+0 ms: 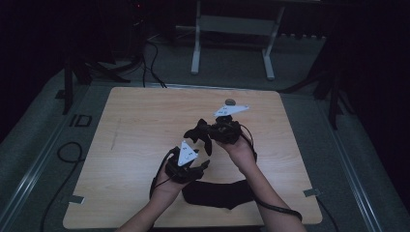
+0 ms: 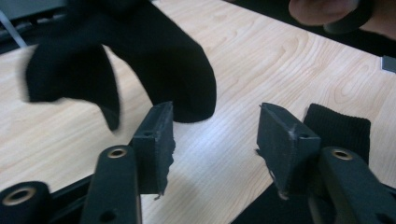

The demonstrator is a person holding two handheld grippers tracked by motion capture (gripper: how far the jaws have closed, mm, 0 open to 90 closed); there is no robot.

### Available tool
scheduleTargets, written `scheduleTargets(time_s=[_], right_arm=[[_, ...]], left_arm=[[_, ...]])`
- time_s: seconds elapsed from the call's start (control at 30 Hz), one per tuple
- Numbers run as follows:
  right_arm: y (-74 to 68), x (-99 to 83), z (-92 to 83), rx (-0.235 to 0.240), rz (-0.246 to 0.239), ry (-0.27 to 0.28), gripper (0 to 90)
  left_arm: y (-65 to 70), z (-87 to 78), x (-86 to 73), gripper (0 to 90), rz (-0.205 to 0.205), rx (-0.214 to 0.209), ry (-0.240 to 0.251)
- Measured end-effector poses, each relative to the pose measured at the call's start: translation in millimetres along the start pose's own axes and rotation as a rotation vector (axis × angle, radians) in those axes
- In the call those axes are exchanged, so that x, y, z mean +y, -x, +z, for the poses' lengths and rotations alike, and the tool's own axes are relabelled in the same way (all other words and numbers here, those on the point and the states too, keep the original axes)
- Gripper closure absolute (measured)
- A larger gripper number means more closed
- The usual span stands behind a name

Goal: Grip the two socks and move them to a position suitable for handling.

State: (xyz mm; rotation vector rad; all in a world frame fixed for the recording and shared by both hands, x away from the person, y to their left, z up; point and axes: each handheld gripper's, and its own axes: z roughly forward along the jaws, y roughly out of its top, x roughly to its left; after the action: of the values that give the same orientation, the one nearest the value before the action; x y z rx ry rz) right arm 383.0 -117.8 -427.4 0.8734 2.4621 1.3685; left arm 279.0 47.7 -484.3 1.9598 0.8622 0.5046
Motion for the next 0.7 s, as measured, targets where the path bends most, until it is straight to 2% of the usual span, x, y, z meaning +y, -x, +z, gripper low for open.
scheduleTargets(time_s=[0.07, 0.17, 0.27, 0.37, 0.5, 0.53, 0.57, 0.63, 0.7], right_arm=[[-0.8, 0.4, -0.7, -0.001, 0.012, 0.009, 87.2], [-4.5, 0.7, 0.0, 0.023, 0.027, 0.022, 87.2], [-9.5, 1.2, 1.5, 0.038, 0.024, 0.026, 87.3], [-13.1, 1.5, 2.4, 0.041, 0.019, 0.025, 87.2], [-13.9, 1.1, 2.1, 0.044, 0.021, 0.027, 87.3], [-13.8, 0.8, 1.8, 0.04, 0.02, 0.028, 87.2], [-12.6, 0.3, 1.5, 0.039, 0.022, 0.024, 87.2], [-11.6, -0.7, 1.1, 0.034, 0.028, 0.027, 87.3], [-11.1, -1.8, 1.1, 0.032, 0.023, 0.021, 87.3]], left_arm=[[-1.0, 5.2, -0.6, 46.0, -0.01, 0.012, -0.006], [-3.1, 12.4, -0.4, 44.5, -0.023, 0.036, -0.009], [-5.2, 19.9, 0.1, 43.3, -0.034, 0.08, -0.015], [-9.8, 25.7, 0.3, 39.8, -0.061, 0.128, -0.006], [-12.2, 28.9, 0.7, 39.8, -0.062, 0.131, -0.012], [-12.9, 30.2, 0.7, 39.8, -0.052, 0.122, -0.022], [-13.3, 30.1, 0.4, 46.4, -0.056, 0.115, -0.022], [-14.6, 29.2, -0.6, 53.5, -0.079, 0.091, -0.013], [-15.3, 28.4, -1.9, 56.2, -0.08, 0.071, -0.014]])
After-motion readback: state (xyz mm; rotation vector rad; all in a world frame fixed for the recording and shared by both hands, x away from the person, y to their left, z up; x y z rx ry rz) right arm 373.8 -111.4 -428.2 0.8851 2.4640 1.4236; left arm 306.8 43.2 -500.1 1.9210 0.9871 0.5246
